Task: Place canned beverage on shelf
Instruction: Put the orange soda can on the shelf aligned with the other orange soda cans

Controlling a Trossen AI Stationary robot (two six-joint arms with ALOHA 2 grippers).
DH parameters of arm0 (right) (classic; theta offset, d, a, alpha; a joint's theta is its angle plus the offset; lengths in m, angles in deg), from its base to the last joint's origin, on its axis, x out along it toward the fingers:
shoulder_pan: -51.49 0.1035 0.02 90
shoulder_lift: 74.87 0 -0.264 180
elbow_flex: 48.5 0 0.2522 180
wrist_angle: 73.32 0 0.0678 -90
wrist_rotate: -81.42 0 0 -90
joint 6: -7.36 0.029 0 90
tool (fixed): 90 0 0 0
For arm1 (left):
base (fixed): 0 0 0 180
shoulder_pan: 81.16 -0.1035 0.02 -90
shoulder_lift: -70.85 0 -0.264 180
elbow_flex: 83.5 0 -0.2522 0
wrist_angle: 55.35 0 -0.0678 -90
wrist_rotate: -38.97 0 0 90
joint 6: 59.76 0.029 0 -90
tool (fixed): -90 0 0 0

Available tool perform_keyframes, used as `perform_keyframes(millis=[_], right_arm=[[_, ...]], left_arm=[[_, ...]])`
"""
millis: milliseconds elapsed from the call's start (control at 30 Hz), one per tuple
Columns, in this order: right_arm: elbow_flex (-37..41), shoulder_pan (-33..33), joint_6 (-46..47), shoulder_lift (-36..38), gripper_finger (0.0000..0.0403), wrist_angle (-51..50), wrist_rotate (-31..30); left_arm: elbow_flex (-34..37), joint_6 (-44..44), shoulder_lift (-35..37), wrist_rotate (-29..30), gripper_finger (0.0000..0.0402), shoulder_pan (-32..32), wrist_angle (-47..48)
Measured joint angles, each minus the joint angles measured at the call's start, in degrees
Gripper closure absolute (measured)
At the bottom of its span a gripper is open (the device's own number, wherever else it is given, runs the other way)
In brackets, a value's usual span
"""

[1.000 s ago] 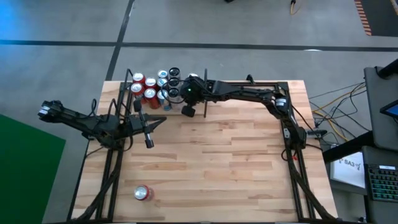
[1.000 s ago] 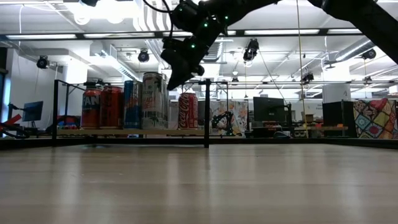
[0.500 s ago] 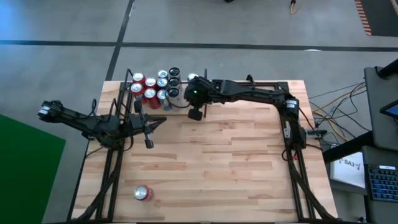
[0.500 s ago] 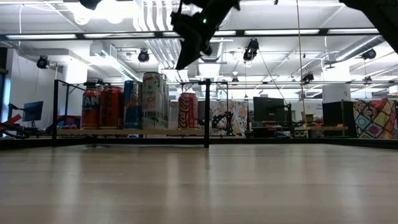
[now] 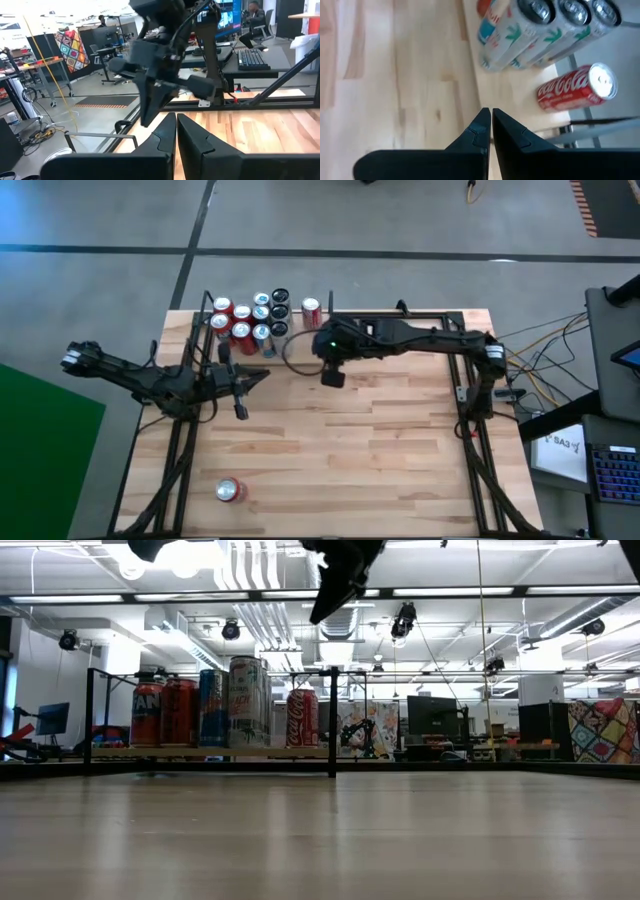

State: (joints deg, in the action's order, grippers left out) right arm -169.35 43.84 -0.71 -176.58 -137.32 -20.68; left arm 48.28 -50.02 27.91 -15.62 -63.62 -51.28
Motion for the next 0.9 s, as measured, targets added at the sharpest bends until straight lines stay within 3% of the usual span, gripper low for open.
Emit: perform_keyframes(millis=[233, 600, 900], right_arm=[[11.9, 1.6, 2.0, 7.6, 0.0394, 6.0, 0.0], [33.8, 3.6, 3.4, 19.1, 0.0394, 24.7, 0.1], [46.4, 5.8, 2.3, 22.0, 0.0394, 40.0, 0.5]], left_arm=[[0.0, -0.4, -1.6, 0.0, 0.0402, 0.0, -0.2], [-1.4, -1.3, -5.9, 0.0, 0.0402, 0.0, -1.1], [-3.9, -3.0, -10.1, 0.0, 0.0402, 0.0, -0.8]])
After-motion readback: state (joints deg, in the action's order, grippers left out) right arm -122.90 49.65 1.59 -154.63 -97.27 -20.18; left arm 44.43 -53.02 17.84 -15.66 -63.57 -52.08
